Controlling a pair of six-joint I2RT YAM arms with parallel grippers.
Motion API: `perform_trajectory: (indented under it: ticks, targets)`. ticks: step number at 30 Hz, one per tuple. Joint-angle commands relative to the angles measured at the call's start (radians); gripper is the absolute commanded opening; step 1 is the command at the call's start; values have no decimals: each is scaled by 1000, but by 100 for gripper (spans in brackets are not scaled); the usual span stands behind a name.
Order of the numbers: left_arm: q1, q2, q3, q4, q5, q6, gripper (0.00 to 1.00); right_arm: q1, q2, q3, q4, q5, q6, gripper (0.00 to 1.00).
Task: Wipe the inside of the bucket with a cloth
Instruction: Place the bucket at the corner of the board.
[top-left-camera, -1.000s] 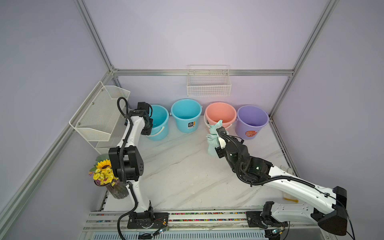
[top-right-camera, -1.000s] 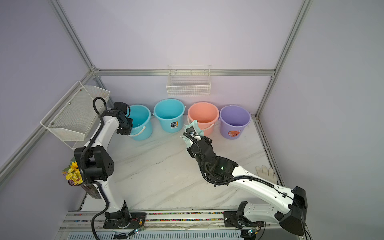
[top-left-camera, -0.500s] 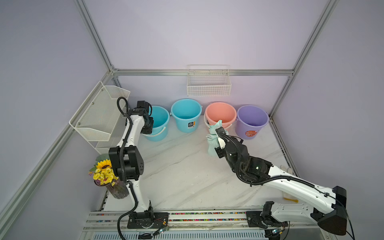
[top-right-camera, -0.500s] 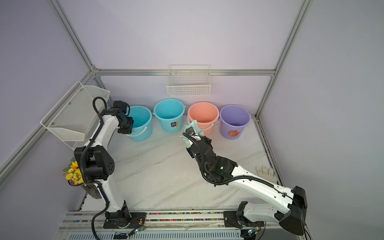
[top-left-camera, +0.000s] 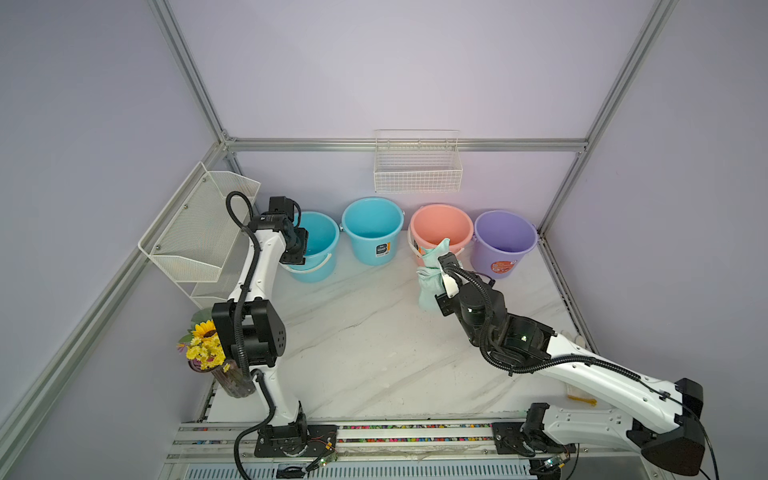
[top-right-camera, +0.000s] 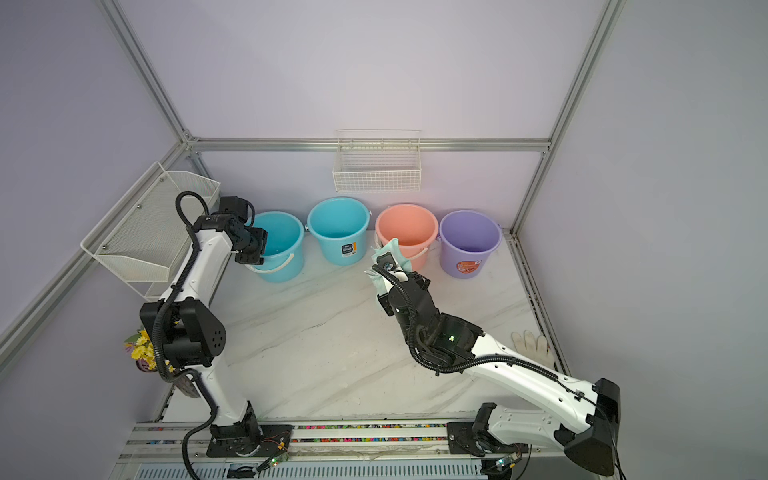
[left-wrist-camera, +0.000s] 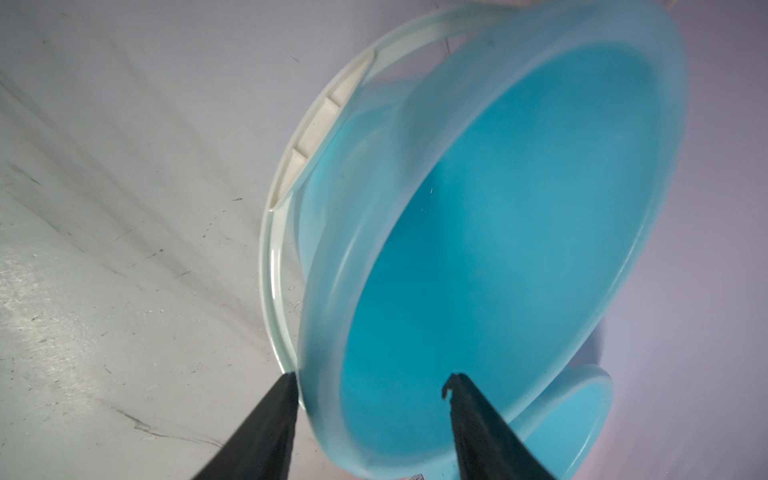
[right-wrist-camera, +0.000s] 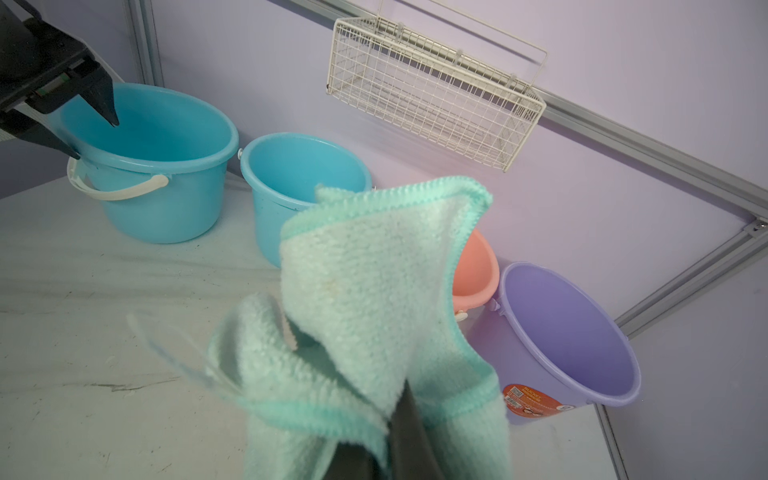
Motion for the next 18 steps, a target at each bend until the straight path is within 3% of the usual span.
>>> perform_trajectory:
  ticks: [1,18]
  targets:
    - [13,1,-35,13,39,-36,63,0,-29,13,-3,21,27,0]
    - [-19,52,-27,107,164,-73,43,0,-19,33,-25,26,30,0]
